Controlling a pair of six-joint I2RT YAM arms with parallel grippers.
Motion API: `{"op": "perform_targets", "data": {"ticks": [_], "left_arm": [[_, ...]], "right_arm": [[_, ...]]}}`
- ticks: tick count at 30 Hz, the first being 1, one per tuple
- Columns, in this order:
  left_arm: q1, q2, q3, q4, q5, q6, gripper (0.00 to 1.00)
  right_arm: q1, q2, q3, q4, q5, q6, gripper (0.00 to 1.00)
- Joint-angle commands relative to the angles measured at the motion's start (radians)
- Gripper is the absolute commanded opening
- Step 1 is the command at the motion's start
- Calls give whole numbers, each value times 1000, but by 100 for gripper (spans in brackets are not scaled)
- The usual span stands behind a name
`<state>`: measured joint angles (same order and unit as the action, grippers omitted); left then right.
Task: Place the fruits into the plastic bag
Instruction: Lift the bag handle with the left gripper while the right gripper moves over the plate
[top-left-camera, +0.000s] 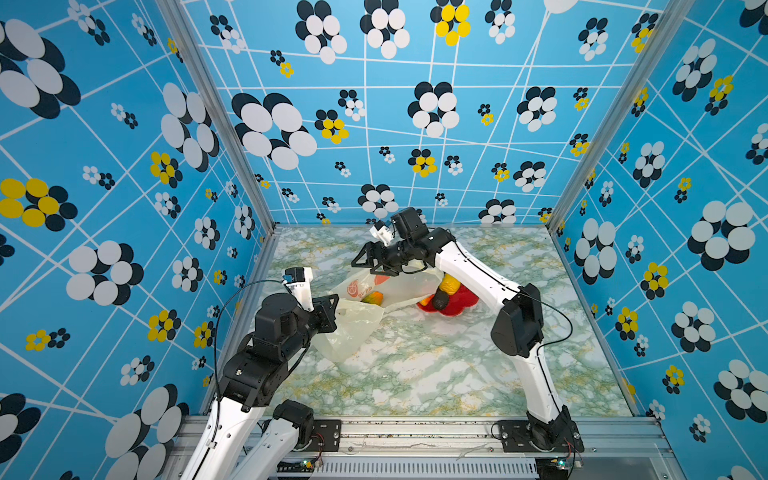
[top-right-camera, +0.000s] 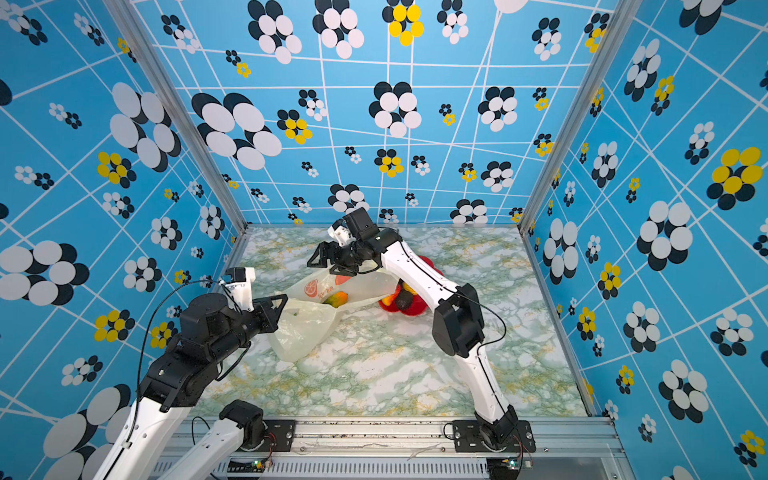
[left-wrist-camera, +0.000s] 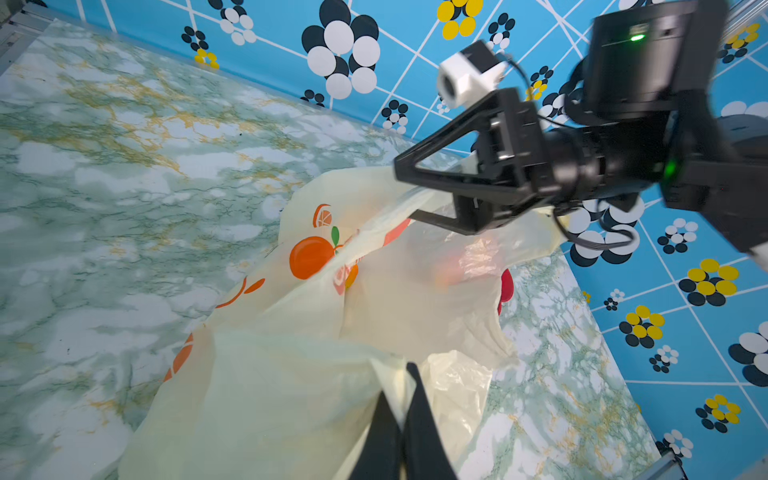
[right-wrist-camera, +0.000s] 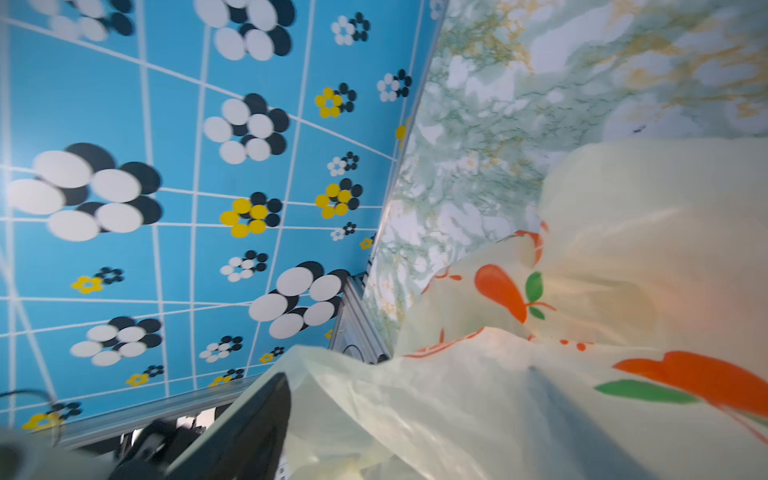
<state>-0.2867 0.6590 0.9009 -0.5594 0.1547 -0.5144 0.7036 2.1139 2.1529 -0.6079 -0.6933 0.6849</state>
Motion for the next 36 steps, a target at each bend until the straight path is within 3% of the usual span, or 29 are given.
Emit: {"op": "perform_targets", "data": {"ticks": [1, 10, 19, 27, 31, 36], "left_arm": [[38, 21, 57, 20, 66, 40, 0], [110, 68, 187, -7, 137, 96, 0], [118, 31, 314, -41, 171, 84, 0], [118, 55, 438, -87, 238, 79, 0], [119, 85, 406, -59, 299, 83, 0], [125, 114, 326, 41, 360, 72, 0]], "right_arm": [[-3, -149, -55, 56, -57, 33, 89], [-44, -344, -270, 187, -100, 140, 89], [-57, -298, -307, 178, -96, 140, 89], [-74, -188, -140, 102, -73, 110, 89], [-87, -90, -43, 108, -83, 132, 89], [-96, 131, 213, 81, -103, 177, 89]]}}
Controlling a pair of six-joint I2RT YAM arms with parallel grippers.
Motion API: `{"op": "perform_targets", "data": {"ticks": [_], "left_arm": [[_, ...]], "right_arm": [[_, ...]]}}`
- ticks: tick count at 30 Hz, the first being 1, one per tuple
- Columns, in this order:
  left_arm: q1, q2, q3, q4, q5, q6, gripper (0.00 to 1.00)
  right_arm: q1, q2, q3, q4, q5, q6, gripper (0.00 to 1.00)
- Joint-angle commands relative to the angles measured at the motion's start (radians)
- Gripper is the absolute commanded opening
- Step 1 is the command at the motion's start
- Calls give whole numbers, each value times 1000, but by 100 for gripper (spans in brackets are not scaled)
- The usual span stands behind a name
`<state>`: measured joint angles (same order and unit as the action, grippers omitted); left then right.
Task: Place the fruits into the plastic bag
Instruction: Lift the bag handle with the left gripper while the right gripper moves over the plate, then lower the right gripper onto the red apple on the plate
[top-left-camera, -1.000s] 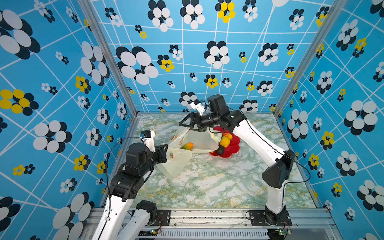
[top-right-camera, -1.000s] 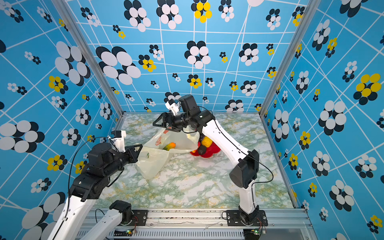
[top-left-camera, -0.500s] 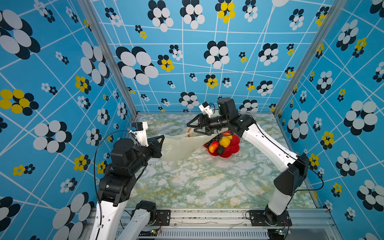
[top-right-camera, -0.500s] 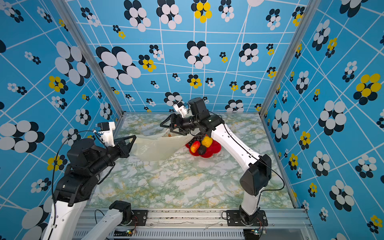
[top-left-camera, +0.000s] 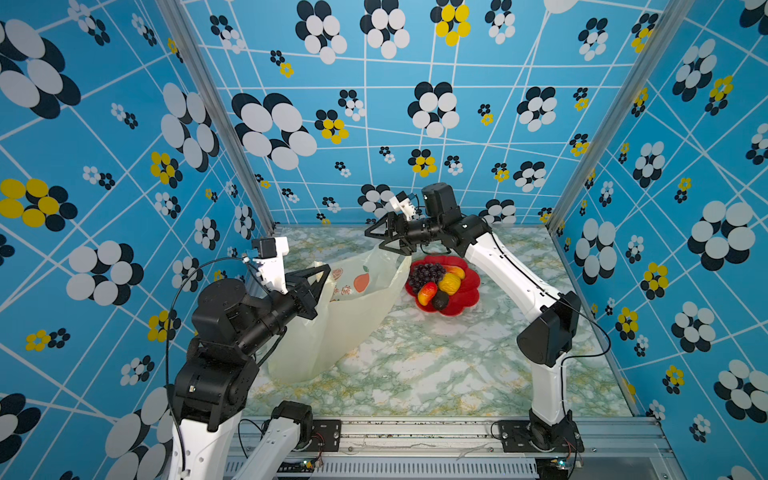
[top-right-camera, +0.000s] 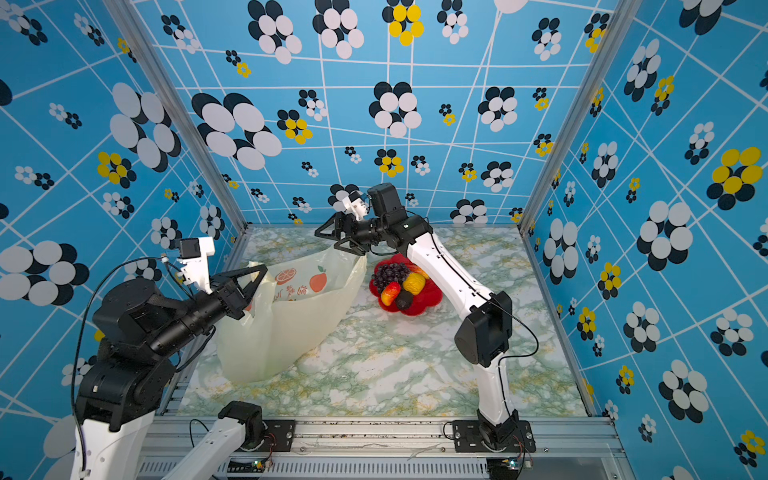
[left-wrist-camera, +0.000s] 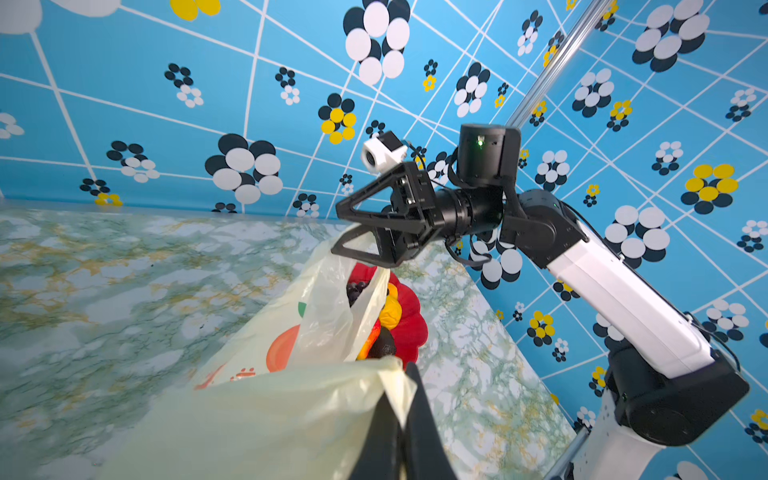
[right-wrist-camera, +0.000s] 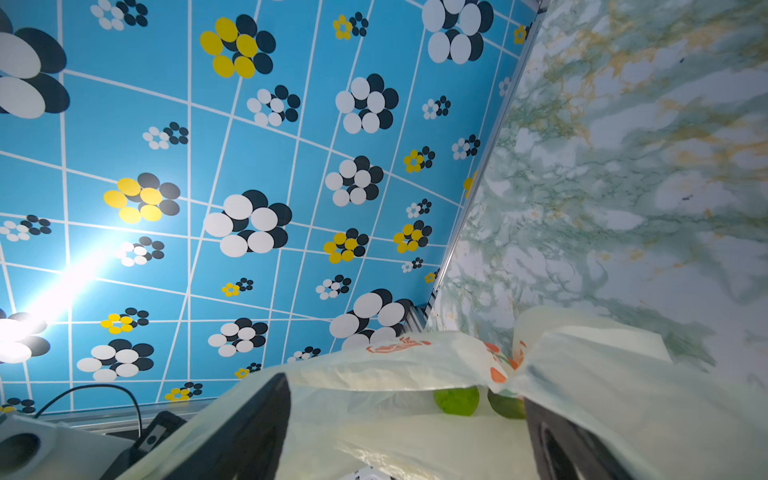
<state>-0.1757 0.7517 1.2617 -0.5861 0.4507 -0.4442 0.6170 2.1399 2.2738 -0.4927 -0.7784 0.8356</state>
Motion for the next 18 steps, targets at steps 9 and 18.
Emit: {"op": "perform_targets", "data": {"ticks": [9, 18], "left_arm": [[42, 91, -80, 159, 150, -8, 0], [56, 127, -90, 184, 148, -13, 0]], "right_arm": [[-29, 455, 470, 151, -69, 326, 89], [-12, 241, 273, 25, -79, 122, 89]]}}
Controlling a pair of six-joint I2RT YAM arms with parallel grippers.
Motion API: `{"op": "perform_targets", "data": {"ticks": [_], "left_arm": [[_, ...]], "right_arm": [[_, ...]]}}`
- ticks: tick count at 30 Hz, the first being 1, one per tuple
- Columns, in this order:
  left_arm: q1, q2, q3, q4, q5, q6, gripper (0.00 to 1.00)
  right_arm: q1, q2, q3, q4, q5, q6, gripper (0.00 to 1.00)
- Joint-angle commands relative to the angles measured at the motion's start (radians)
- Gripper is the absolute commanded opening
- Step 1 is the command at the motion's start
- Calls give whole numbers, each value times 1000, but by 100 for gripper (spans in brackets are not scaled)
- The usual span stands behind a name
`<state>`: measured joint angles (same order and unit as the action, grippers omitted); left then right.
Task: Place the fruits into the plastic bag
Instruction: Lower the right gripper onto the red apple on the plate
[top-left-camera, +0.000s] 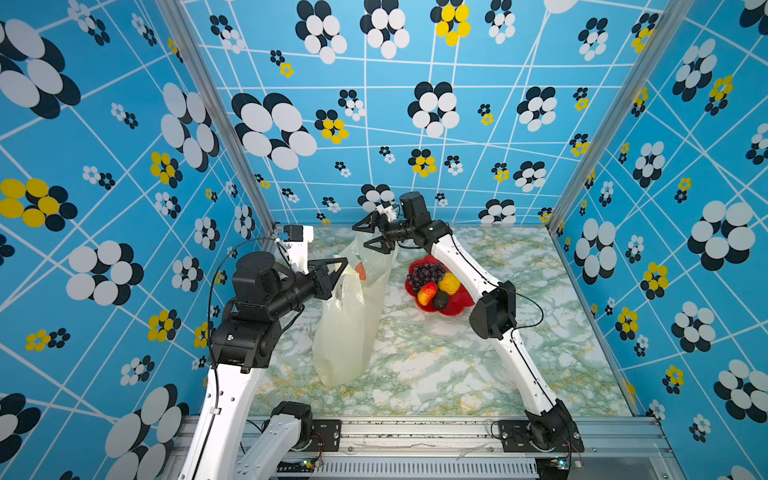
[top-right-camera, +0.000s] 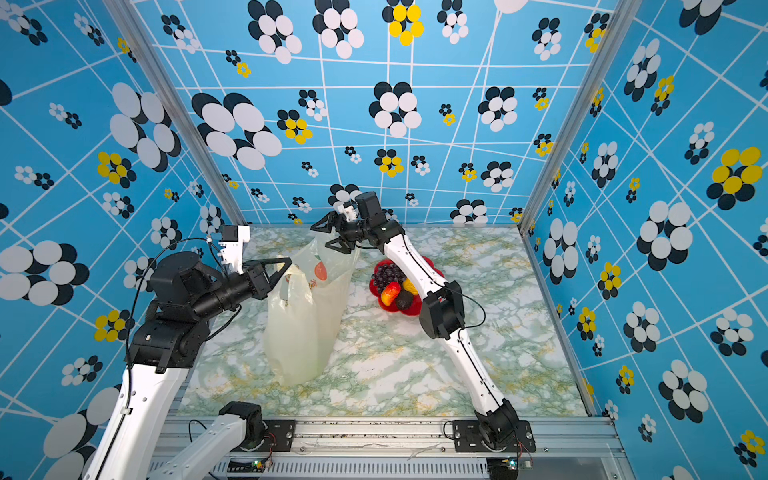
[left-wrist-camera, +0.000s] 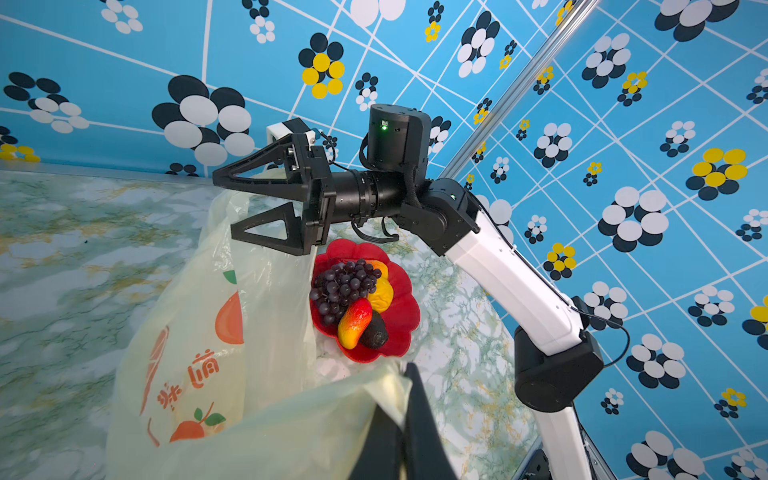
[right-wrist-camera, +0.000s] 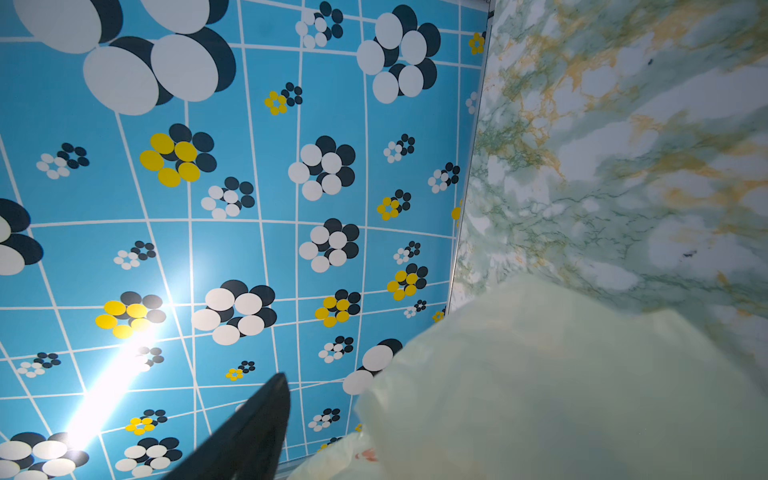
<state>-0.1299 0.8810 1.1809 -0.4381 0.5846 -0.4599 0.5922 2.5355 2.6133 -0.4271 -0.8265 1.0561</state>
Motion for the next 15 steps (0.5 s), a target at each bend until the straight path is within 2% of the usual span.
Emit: {"op": "perform_targets", "data": {"ticks": [1, 4, 7, 11, 13, 15], "left_arm": [[12, -1, -9, 38, 13, 4, 0], [13, 0, -15, 38, 17, 6, 0], [14, -7, -30, 42, 16, 1, 0], [13, -22, -56, 63, 31, -14, 0], [13, -31, -62, 59, 34, -16, 0], [13, -44, -62, 49, 30, -15, 0]], "right_arm": [[18, -204, -136, -51, -28, -129, 89], [27, -367, -343, -42, -5, -193, 90], [29, -514, -560, 29, -15, -186, 90], [29, -668, -763, 80, -49, -189, 90], [25, -741, -794, -5, -18, -273, 90], [15, -794, -753, -206, 95, -428, 90]]}}
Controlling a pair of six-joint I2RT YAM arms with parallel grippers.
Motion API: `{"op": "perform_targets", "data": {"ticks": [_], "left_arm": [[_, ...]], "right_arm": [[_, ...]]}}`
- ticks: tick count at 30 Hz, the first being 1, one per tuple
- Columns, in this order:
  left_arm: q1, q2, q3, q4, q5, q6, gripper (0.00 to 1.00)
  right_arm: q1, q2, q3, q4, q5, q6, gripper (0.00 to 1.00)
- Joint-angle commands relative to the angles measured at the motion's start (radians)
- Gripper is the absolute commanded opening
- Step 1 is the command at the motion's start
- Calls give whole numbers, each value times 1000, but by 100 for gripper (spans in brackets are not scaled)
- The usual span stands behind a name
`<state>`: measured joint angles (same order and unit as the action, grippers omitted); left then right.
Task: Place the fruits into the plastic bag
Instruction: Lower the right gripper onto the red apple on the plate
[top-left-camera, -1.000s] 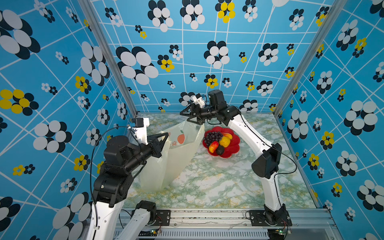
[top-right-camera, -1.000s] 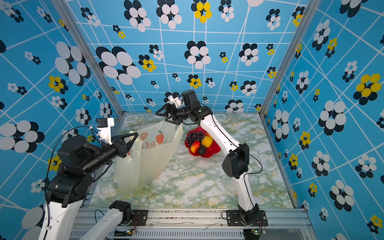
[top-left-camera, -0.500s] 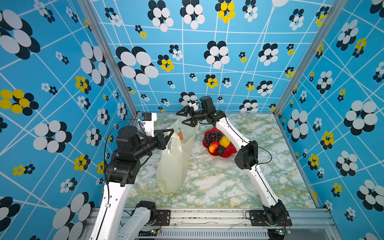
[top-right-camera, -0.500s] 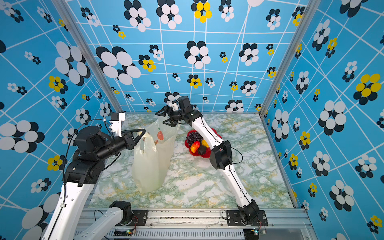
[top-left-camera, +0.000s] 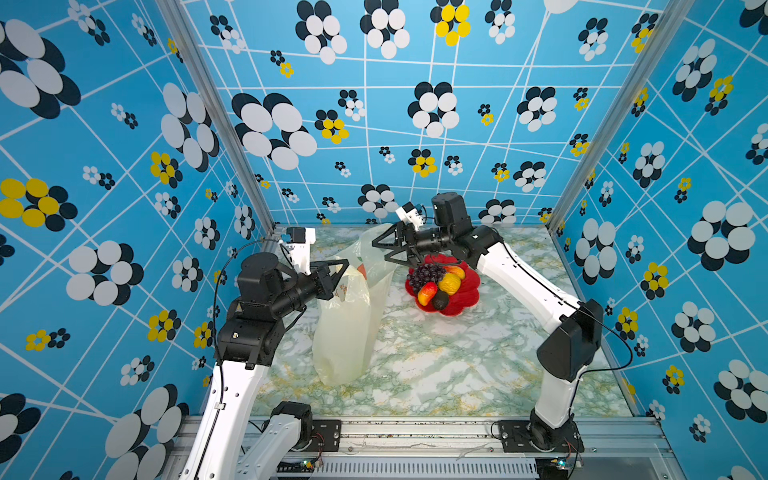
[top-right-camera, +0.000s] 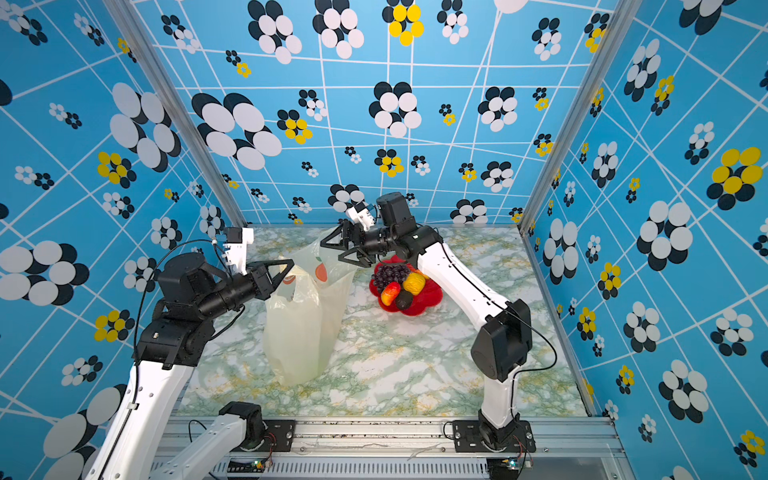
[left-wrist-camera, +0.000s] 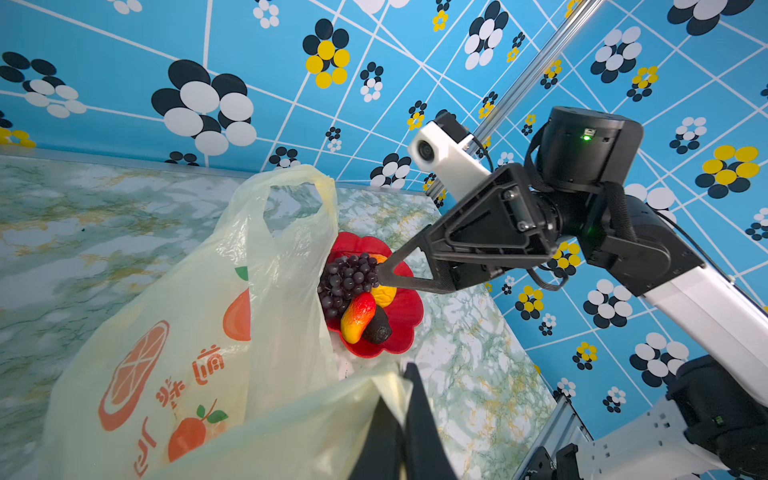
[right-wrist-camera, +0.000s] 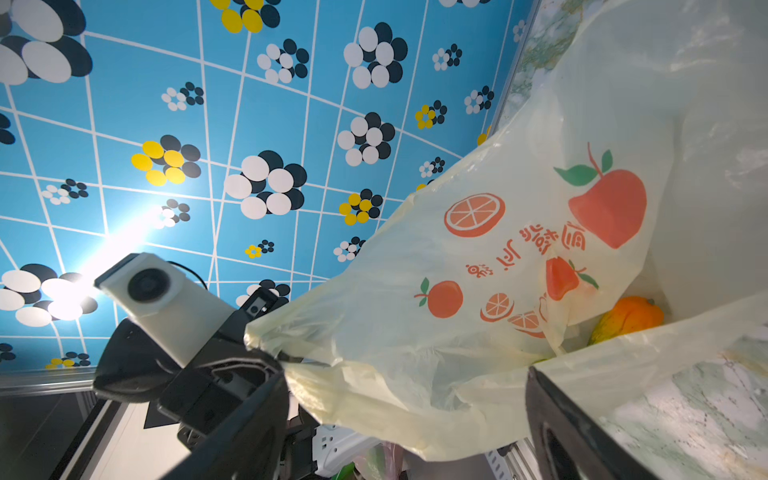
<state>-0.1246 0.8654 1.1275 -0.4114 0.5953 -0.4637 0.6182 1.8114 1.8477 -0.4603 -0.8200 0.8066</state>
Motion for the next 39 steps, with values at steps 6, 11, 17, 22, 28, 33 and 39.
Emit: {"op": "perform_targets", "data": {"ticks": [6, 11, 17, 22, 28, 33, 39], "left_arm": [[11, -65, -18, 13, 8, -16, 0], [13, -98, -41, 10, -12, -21, 0], [13, -119, -59, 22, -13, -18, 0], [14, -118, -76, 32, 12, -13, 0], [16, -106, -105, 78, 45, -28, 0], [16, -102, -112, 97, 55, -36, 0], [19, -111, -111, 89, 57, -34, 0]], "right_arm": [[-27, -74, 147, -649, 703, -482, 93], [-34, -135, -110, -503, 728, -360, 92], [-34, -105, -313, -318, 771, -240, 85], [-34, -11, -292, -287, 832, -268, 84], [-35, 108, -208, -281, 836, -275, 84], [-44, 158, -182, -268, 858, -279, 83], [-50, 202, -174, -258, 845, -274, 81]]}}
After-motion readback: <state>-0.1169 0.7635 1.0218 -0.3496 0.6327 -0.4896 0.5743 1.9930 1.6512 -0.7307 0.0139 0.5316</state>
